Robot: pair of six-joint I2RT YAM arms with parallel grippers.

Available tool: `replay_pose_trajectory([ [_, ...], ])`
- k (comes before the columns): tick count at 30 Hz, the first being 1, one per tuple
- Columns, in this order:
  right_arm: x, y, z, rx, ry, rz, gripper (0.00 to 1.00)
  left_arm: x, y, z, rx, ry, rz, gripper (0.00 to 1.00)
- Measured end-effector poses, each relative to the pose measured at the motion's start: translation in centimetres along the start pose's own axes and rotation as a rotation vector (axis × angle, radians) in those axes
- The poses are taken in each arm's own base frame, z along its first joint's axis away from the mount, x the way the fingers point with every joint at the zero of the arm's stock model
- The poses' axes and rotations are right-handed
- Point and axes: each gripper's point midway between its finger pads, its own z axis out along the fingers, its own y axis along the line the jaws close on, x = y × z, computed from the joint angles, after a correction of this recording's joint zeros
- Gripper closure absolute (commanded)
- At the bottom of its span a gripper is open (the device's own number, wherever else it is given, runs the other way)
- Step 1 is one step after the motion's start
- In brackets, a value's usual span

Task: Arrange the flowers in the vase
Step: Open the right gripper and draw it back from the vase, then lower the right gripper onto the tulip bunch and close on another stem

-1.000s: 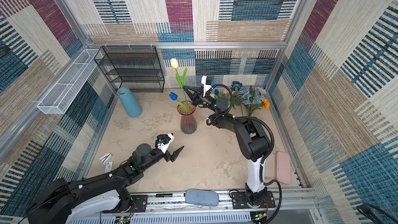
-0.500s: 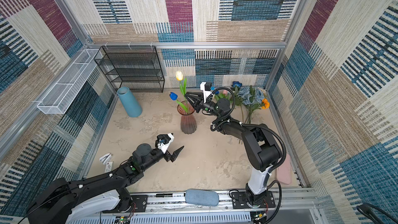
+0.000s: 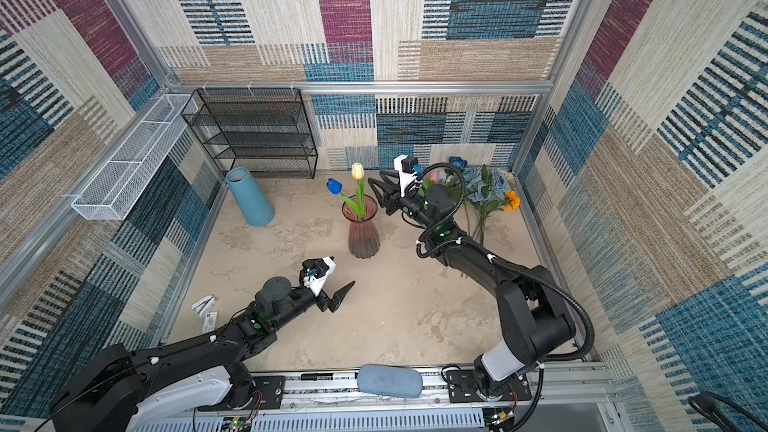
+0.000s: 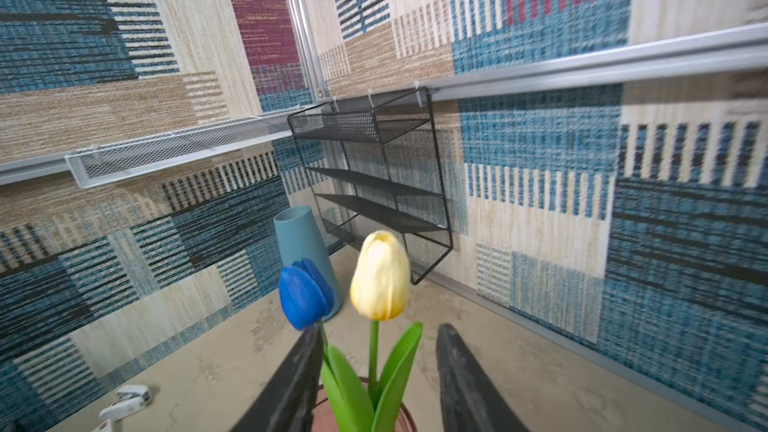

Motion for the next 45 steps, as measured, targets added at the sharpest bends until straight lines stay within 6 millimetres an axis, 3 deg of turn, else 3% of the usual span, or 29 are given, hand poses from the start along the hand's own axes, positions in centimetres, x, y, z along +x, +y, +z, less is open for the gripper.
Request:
replay_pose_trajectory([
  [4,-1.3,-3.0,-0.9,0.102,0.011,-0.030,0.46,-0.3,0.0,-0.2,-0.002,-0.012,0.000,0.08],
  [8,-0.4,-10.2,-2.0,0.261,0.096,0.039,0.50,-0.3,0.0,-0.2,-0.002,-0.012,0.000,0.08],
  [12,4.6,-17.3,-1.3,0.431,0.302,0.142,0.64,0.0,0.0,-0.1,0.000,-0.003,0.000,0.08],
  [15,11.0,-20.0,-1.5,0.515,0.517,0.194,0.63,0.4,-0.1,0.0,0.001,0.009,0.000,0.08],
  [19,17.6,-21.8,-3.4,0.592,0.763,0.240,0.63,0.3,0.0,0.0,0.001,0.007,-0.001,0.08],
  [27,23.7,-23.8,-5.5,0.678,0.984,0.251,0.67,0.3,-0.1,0.1,0.004,0.010,-0.001,0.08],
  [38,26.9,-24.7,-5.8,0.686,1.070,0.251,0.71,0.4,-0.1,0.1,0.004,0.012,-0.001,0.08],
  [45,27.5,-25.2,-5.1,0.678,1.070,0.242,0.87,0.4,-0.1,0.1,0.005,0.012,-0.001,0.09],
])
